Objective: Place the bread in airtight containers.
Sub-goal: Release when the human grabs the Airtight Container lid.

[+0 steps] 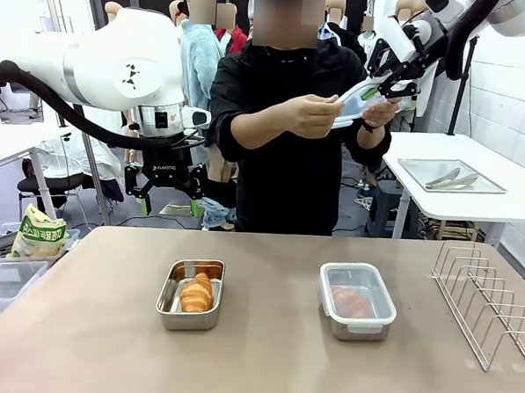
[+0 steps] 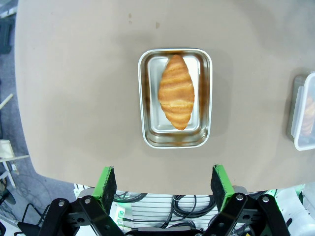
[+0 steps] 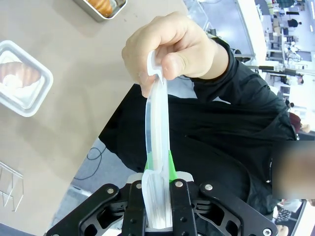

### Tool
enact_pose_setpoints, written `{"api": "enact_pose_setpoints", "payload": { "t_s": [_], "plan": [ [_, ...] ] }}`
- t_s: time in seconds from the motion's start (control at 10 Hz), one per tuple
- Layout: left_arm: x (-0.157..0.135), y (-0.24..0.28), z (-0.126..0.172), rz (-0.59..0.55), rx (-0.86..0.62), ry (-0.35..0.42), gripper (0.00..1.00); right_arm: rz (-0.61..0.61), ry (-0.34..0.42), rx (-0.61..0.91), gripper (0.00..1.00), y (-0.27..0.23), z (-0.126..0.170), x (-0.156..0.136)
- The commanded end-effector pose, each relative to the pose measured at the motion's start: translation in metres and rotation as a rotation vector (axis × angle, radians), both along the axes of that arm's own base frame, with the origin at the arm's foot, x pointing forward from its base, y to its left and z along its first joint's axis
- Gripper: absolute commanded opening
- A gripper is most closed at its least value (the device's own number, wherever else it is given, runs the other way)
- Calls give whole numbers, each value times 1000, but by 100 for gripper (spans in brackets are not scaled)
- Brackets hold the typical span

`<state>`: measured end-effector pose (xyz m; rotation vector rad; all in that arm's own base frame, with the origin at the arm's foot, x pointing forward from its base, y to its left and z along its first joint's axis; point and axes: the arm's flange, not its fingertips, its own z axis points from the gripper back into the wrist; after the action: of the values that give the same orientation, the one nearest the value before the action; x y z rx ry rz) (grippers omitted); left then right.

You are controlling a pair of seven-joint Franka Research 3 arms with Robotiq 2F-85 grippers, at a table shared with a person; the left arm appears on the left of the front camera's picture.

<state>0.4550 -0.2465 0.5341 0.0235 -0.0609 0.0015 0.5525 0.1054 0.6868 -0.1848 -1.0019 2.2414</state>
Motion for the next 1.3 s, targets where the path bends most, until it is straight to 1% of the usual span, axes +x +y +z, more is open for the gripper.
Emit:
{"api": "enact_pose_setpoints", "payload": {
  "t_s": [0.0,0.5,0.6,0.7,0.9,1.1,1.2],
  "plan": [
    [0,2,2,-3,15,-11,100,-26,6,-13,0,1,0,1],
    [0,2,2,-3,15,-11,100,-26,6,-13,0,1,0,1],
    [0,2,2,-3,15,-11,100,0,0,0,0,0,0,0],
    [0,2,2,-3,15,-11,100,3,9,14,18,0,0,-1],
    [0,2,2,-3,15,-11,100,-8,-12,-31,56,0,1,-4],
    [0,2,2,-3,15,-11,100,-1,-9,-13,94,-1,3,-6],
    [0,2,2,-3,15,-11,100,-1,-6,-6,100,-2,3,-6]
  ]
}}
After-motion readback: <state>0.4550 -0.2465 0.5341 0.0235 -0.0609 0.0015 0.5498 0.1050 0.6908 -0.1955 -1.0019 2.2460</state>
